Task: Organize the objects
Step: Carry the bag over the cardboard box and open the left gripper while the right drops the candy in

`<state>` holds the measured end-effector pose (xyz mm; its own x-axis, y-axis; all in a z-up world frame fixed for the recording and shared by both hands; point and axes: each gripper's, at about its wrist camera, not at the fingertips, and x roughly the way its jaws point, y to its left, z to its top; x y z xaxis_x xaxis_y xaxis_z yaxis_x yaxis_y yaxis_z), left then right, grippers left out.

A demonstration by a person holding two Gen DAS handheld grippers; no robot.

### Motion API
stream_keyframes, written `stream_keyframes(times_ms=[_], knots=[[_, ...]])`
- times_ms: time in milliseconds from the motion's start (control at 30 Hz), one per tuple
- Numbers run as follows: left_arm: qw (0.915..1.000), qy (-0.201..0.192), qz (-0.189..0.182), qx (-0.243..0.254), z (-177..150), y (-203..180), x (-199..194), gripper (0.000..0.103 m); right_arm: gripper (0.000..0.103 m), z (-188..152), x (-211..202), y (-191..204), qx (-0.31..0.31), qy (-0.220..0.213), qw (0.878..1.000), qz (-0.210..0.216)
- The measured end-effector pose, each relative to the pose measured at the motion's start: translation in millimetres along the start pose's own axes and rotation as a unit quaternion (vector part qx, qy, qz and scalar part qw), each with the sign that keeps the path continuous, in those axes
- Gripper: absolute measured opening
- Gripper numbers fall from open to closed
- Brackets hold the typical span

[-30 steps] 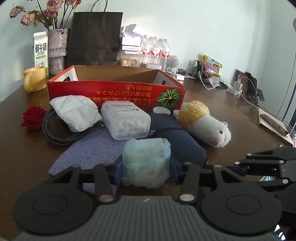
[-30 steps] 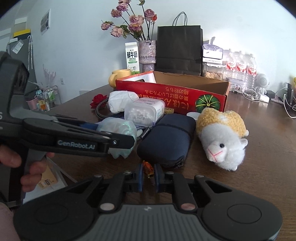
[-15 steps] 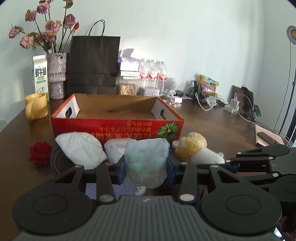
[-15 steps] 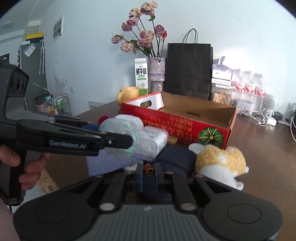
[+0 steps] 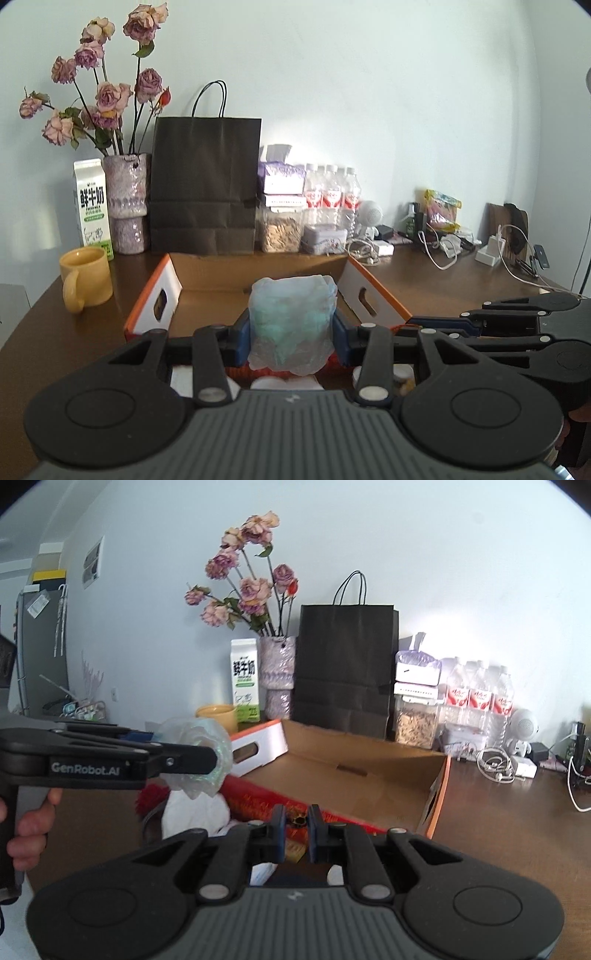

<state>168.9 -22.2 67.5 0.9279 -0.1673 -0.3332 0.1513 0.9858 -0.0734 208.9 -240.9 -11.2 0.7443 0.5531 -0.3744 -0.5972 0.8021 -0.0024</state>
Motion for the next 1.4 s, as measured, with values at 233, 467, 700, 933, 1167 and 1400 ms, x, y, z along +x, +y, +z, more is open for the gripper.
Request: stream_keyframes(times_ms=[233, 467, 700, 933, 1167, 1400], knots=[[0.9996, 0.006, 0.021, -0.017, 20.3, 21.6, 50.8, 0.043, 0.011, 27.5, 56.7, -19.1, 0.009, 0.006, 1.000, -0.020], [0.9967, 0.055, 0.058, -0.015, 28.8, 38.5, 115.0, 0.043, 0.011, 34.7, 125.6, -34.7, -0.001, 0.074, 0.996, -0.041], [0.9926, 0.087, 0.082, -0.019, 25.2, 48.7, 142.1, 0.096, 0.025, 27.3, 157.0, -43.0, 0.001, 0.120, 0.991, -0.053], [0.9919, 0.075, 0.102, -0.010, 26.2, 49.4, 135.2, 0.103, 0.103, 28.5, 147.1, -44.6, 0.009, 0.100, 0.993, -0.067], [0.9923, 0.072, 0.101, -0.008, 27.0, 44.7, 124.7, 0.103, 0.103, 30.1, 133.5, -43.9, 0.010, 0.092, 0.993, -0.071], [0.9942, 0.058, 0.090, -0.011, 27.4, 38.7, 100.0, 0.103, 0.103, 26.6, 107.4, -36.9, 0.010, 0.076, 0.994, -0.078]])
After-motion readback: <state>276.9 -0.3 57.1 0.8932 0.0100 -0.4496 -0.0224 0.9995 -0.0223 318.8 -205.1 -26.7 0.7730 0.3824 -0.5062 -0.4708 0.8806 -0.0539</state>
